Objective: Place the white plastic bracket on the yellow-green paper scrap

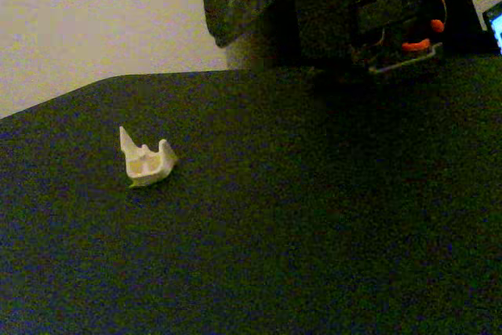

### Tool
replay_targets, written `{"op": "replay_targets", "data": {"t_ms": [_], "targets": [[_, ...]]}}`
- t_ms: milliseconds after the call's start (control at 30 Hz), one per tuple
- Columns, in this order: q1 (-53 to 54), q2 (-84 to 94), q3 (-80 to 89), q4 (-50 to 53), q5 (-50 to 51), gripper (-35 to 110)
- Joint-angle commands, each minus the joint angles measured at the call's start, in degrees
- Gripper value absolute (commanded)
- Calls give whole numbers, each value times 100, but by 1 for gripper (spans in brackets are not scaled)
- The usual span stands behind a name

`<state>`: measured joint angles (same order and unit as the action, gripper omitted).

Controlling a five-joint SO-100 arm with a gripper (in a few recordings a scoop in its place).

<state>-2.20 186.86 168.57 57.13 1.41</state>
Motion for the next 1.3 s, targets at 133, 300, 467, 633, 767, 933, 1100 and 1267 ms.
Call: {"op": "replay_targets", "data": {"t_ms": [133,300,467,633,767,933,1100,1267], "targets": [[-53,246,26,510,-26,0],[35,246,343,369,-123,0],[193,246,439,562,-79,0],[193,246,466,554,-53,0],[185,246,466,554,-62,0],[185,246,466,554,-62,0],[185,246,466,554,-62,0],[185,246,466,554,-62,0]]}}
